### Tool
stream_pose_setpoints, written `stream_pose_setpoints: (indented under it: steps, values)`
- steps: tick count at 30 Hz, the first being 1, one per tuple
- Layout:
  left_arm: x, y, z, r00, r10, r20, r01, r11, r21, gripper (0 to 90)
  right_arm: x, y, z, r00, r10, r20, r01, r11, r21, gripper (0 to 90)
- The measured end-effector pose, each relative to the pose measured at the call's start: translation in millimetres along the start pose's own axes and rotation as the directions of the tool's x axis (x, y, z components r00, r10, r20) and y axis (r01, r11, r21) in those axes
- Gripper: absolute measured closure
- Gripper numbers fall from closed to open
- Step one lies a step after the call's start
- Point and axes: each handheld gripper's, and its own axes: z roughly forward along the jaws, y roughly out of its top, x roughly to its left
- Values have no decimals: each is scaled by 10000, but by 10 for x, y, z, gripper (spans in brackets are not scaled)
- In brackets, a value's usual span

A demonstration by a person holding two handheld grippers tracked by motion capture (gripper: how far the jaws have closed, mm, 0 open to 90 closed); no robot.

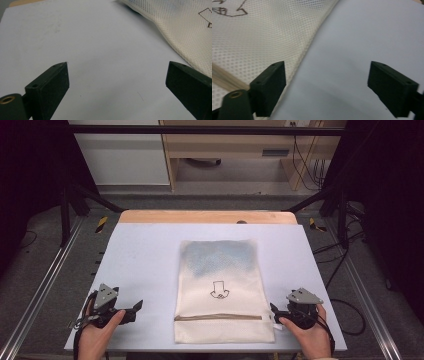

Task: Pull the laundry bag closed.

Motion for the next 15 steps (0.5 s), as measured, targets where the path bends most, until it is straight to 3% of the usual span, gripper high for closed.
stream_pose_setpoints:
  steps: [8,12,13,15]
  values:
    - [-41,0,41,9997,217,57,-217,9998,42,48,173,182,-5,9933,-921,-705,946,9950,330,258]
    - [-56,3,52,9996,284,72,-286,9993,226,52,310,329,-10,9830,-1515,-1035,1561,9870,385,306]
    - [-59,3,54,9995,323,50,-325,9991,290,56,369,403,5,9756,-1704,-1384,1780,9830,441,335]
    - [-64,-4,67,9994,335,99,-339,9983,469,56,428,474,23,9684,-1910,-1602,2020,9778,554,349]
